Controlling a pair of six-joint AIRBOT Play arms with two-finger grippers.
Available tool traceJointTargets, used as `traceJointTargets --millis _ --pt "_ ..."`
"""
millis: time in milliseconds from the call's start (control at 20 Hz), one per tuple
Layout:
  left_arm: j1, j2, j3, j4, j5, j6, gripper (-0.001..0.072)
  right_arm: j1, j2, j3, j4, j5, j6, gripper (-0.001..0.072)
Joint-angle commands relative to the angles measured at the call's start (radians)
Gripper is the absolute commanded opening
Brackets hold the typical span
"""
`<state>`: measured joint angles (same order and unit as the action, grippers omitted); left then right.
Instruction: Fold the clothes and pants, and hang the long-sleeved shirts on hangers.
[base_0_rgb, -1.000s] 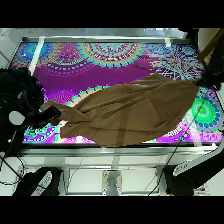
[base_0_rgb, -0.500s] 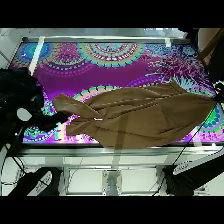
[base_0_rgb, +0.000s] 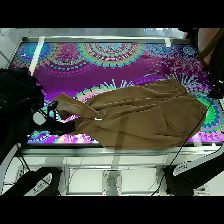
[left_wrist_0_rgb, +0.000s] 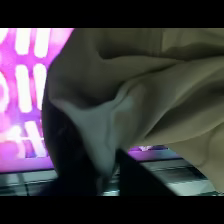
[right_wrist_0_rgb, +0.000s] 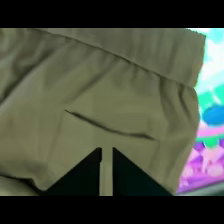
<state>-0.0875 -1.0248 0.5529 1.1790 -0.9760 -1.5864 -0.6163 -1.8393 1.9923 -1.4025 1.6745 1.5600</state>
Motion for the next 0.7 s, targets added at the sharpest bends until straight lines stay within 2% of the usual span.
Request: traceJointTargets --millis 0,100,200,400,650 --pt "-0.052 -0.077 0.003 -0.006 0.104 0.005 0.0012 0.024 0.007 0.0 0.007 -0.023 -0.013 0.0085" --pt "-0.023 -0.066 0.064 0.023 0.105 0.005 0.0012 0.024 0.04 0.005 -0.026 -0.019 -0.082 0.0075" --pt "0.042 -0.032 0.193 0.121 0.028 0.004 0.0012 0.016 0.087 0.026 -0.1 -0.019 -0.124 0.0066" --pt "0.204 0.062 0.482 0.283 -0.243 -0.01 0.0012 -0.046 0.195 0.029 -0.038 0.024 -0.162 0.0064" --pt "0.276 0.216 0.619 0.356 -0.46 0.035 0.0012 -0.06 0.312 0.029 0.105 0.044 -0.164 0.0062"
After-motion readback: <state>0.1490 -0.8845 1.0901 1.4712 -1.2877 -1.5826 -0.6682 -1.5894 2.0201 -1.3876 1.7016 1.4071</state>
